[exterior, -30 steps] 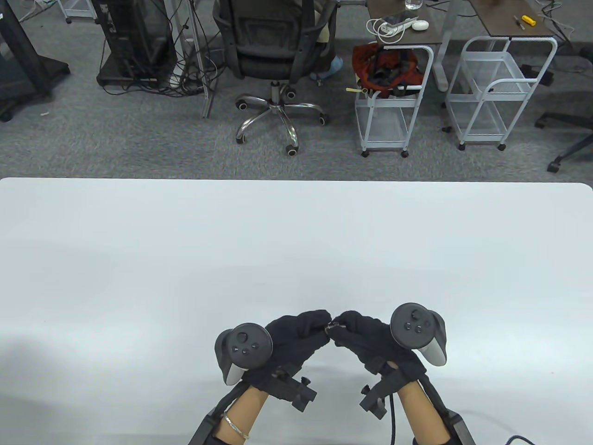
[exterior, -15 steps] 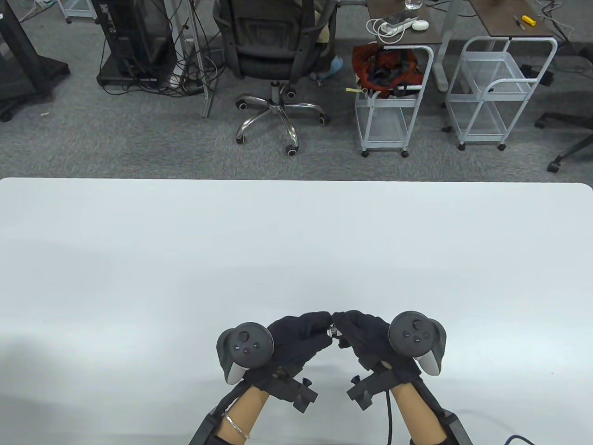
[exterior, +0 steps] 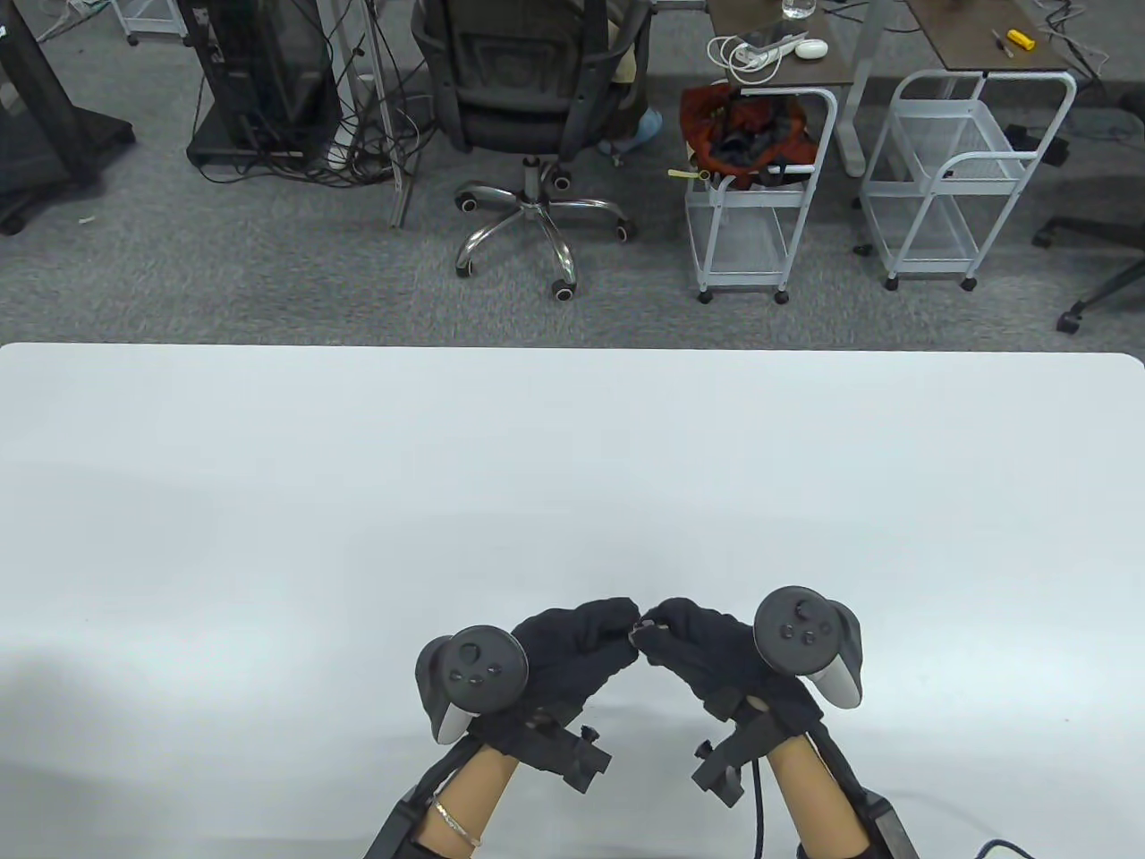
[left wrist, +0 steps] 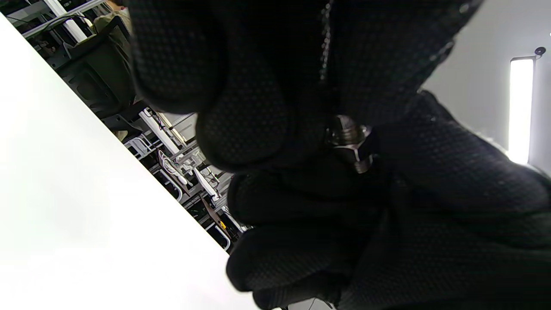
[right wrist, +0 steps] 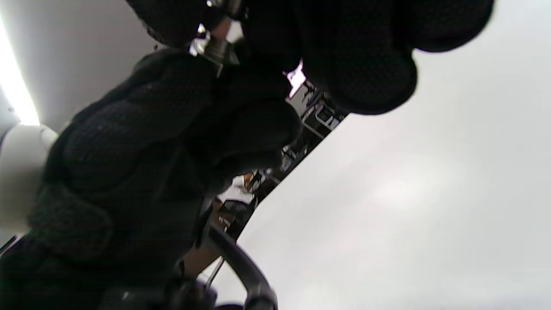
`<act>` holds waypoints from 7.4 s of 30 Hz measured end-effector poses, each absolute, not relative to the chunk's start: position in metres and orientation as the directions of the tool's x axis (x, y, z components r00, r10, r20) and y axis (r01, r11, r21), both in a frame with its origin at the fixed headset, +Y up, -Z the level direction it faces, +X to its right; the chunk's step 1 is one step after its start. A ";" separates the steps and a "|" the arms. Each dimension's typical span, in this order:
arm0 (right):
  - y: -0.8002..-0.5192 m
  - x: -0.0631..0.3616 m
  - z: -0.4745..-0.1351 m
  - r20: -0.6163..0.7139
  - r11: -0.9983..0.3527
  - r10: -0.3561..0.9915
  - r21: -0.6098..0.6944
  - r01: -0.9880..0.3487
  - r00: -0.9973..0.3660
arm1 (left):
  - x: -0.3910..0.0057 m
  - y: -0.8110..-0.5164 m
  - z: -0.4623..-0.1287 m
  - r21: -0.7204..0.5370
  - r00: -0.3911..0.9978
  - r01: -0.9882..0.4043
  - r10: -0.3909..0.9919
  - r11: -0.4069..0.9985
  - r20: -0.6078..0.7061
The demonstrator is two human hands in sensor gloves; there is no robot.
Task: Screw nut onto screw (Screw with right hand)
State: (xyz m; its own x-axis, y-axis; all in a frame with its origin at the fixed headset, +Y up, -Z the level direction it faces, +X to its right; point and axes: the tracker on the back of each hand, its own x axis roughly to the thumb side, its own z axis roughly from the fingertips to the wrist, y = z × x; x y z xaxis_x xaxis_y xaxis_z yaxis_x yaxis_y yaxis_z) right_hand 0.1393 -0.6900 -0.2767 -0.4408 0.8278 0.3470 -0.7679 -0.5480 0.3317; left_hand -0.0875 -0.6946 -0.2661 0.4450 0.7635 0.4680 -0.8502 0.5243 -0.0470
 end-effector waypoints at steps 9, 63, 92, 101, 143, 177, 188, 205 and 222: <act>-0.688 0.137 -0.274 0.347 -0.558 0.822 0.331 -0.761 -0.452 | -0.087 -0.693 -0.265 -0.020 0.469 -0.840 0.743 0.543 0.478; -0.686 0.137 -0.273 0.406 -0.545 0.787 0.105 -0.832 -0.464 | -0.085 -0.689 -0.259 0.015 0.464 -0.841 0.706 0.541 0.535; -0.685 0.138 -0.273 0.400 -0.563 0.787 0.152 -0.812 -0.470 | -0.084 -0.686 -0.257 0.050 0.500 -0.818 0.665 0.573 0.554; -0.689 0.136 -0.275 0.380 -0.565 0.802 0.229 -0.793 -0.461 | -0.087 -0.689 -0.260 0.051 0.511 -0.815 0.673 0.577 0.535; -0.689 0.137 -0.273 0.421 -0.521 0.795 0.106 -0.847 -0.437 | -0.085 -0.687 -0.257 0.049 0.479 -0.837 0.685 0.545 0.549; -0.688 0.138 -0.273 0.397 -0.546 0.801 0.179 -0.819 -0.447 | -0.085 -0.691 -0.258 0.025 0.458 -0.849 0.710 0.528 0.535; -0.688 0.138 -0.273 0.410 -0.544 0.805 0.222 -0.809 -0.429 | -0.086 -0.691 -0.258 0.040 0.473 -0.842 0.700 0.538 0.535; -0.685 0.140 -0.274 0.409 -0.557 0.790 0.166 -0.814 -0.457 | -0.083 -0.691 -0.257 0.038 0.471 -0.842 0.697 0.539 0.541; -0.687 0.138 -0.276 0.378 -0.527 0.838 0.380 -0.760 -0.392 | -0.086 -0.689 -0.257 0.084 0.523 -0.813 0.660 0.576 0.539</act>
State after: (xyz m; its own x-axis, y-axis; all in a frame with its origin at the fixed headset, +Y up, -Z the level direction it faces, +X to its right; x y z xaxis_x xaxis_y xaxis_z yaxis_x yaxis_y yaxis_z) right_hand 0.1379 -0.6872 -0.2756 -0.3923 0.8385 0.3781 -0.7599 -0.5271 0.3804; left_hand -0.0856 -0.6889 -0.2567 0.5235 0.6603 0.5385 -0.8130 0.5762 0.0839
